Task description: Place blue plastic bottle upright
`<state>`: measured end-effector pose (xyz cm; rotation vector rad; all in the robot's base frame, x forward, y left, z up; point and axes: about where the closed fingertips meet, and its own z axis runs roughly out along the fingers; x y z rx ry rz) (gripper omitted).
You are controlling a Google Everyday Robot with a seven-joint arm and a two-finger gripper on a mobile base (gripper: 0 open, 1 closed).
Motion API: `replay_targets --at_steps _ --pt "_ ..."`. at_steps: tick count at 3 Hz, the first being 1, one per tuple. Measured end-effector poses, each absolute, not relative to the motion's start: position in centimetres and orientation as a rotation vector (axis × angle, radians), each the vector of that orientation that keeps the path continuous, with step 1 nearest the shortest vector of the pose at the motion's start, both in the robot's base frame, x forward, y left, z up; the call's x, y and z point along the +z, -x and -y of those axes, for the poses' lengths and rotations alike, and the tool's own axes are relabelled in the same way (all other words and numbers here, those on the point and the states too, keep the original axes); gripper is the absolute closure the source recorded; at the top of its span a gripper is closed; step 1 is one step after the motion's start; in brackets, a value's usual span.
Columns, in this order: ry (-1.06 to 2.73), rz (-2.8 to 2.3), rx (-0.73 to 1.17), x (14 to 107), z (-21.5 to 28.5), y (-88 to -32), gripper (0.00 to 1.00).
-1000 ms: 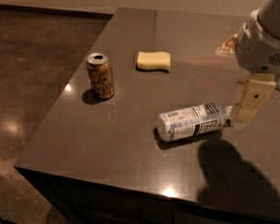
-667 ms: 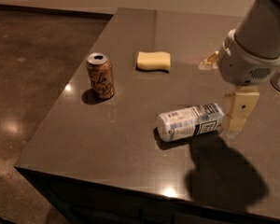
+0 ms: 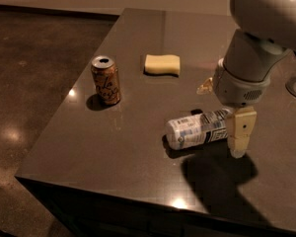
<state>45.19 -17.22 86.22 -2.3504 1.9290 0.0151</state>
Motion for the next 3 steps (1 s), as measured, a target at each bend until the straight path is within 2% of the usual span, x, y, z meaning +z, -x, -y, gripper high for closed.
replay_targets --at_steps 1,2,3 --pt "2.401 -1.935 0.005 85.14 17.18 -45.06 0.16" --pt "2.423 -1.950 -0.019 85.01 17.47 -45.01 0.41" --pt "2.458 -1.935 -0.137 85.77 17.72 -45.20 0.63"
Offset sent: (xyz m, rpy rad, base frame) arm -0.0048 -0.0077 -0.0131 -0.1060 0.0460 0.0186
